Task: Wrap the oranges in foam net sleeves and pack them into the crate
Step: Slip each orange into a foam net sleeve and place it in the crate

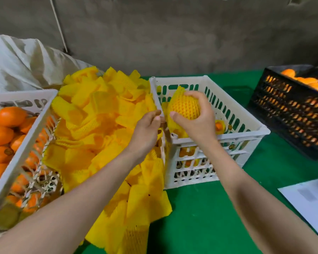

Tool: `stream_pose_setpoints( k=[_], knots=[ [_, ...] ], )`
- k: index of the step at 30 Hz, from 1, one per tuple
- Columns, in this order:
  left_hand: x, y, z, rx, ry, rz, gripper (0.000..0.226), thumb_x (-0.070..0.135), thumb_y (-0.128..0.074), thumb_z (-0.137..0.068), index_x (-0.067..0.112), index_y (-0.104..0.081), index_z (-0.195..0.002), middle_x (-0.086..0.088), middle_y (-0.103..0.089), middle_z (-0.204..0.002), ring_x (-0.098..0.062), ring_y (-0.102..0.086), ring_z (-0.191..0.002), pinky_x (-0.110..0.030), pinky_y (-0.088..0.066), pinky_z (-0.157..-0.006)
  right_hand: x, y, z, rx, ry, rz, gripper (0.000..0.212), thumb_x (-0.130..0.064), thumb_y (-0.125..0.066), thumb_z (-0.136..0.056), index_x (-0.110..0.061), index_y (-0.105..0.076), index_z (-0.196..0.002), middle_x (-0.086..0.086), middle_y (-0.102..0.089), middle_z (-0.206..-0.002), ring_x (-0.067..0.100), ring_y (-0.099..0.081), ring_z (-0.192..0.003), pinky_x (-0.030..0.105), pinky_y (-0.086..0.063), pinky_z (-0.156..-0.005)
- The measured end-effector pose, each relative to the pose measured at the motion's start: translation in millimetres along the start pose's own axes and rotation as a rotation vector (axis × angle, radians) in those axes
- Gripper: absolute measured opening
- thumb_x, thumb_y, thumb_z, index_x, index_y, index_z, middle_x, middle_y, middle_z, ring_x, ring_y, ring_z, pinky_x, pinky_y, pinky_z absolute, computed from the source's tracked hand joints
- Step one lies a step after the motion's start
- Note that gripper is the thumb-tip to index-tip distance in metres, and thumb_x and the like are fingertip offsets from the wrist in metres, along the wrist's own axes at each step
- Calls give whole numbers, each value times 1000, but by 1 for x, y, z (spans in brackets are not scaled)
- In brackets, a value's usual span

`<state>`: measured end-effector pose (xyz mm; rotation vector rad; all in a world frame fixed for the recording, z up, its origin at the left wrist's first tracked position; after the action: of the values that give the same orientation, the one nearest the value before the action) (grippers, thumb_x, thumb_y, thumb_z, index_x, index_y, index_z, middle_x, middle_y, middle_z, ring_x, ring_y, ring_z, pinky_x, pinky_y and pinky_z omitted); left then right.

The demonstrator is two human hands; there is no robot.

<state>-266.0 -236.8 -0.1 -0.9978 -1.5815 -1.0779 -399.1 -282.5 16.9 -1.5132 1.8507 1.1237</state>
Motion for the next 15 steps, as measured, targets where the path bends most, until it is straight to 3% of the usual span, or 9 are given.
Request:
stream_pose_setpoints(
  k=[2, 4, 6, 8, 10, 12, 15],
  knots=[
    [-5, -16, -9, -52, -130, -278, 30, 6, -41, -100, 4, -56, -125, -12, -59, -125, -25, -55, -115, -29, -42, -95, 23, 21, -31, -17, -136, 121, 51, -34, -79, -70, -30, -50, -111, -1, -53, -118, 15, -52, -106, 31, -46, -84],
    [-9, -26, -14, -134, -238, -490, 26, 4, -46, -97, 3, -64, -116, -12, -63, -119, -24, -57, -109, -20, -39, -86, 50, 35, -58, -176, -252, 403, 56, -33, -79, -67, -28, -53, -115, 2, -53, -126, 17, -51, -107, 30, -43, -81],
    [-10, -28, -17, -160, -271, -563, 24, 5, -48, -96, 3, -68, -110, -11, -66, -114, -20, -58, -104, -14, -36, -79, 80, 35, -73, -513, -310, 756, 58, -33, -77, -68, -21, -54, -119, 3, -50, -132, 20, -50, -111, 30, -42, -80],
    [-11, -26, -20, -170, -284, -552, 22, 6, -49, -96, 2, -69, -105, -12, -66, -111, -13, -55, -96, -10, -35, -72, 110, 23, -75, -937, -356, 1031, 53, -32, -69, -77, -9, -54, -123, 10, -48, -134, 29, -49, -119, 39, -46, -88],
    [-10, -25, -20, -195, -301, -553, 22, 6, -49, -97, 1, -69, -103, -13, -66, -109, -9, -50, -92, -10, -33, -70, 134, 11, -72, -1231, -433, 1127, 31, -25, -58, -87, -6, -58, -111, 15, -50, -123, 34, -51, -106, 44, -44, -88],
    [-10, -25, -19, -203, -300, -556, 22, 5, -48, -97, 0, -68, -102, -13, -65, -108, -9, -48, -92, -11, -32, -71, 138, 5, -70, -1343, -460, 1158, 8, -26, -53, -90, -19, -54, -88, 3, -47, -103, 24, -44, -86, 39, -38, -79],
    [-11, -23, -18, -225, -273, -529, 22, 9, -48, -98, 2, -67, -105, -11, -64, -109, -11, -51, -95, -11, -36, -76, 145, 7, -69, -1352, -437, 1138, 19, -30, -51, -92, -18, -57, -106, -1, -45, -116, 22, -45, -103, 37, -41, -87]
  ],
)
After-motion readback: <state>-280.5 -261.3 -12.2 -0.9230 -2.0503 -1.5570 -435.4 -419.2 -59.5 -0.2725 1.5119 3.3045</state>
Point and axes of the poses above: each hand's wrist, its own z-axis away from the middle knuckle, its own y-axis out of the back of the hand, x = y × z, the point moved 2 cm from there along -z, towards the middle knuckle
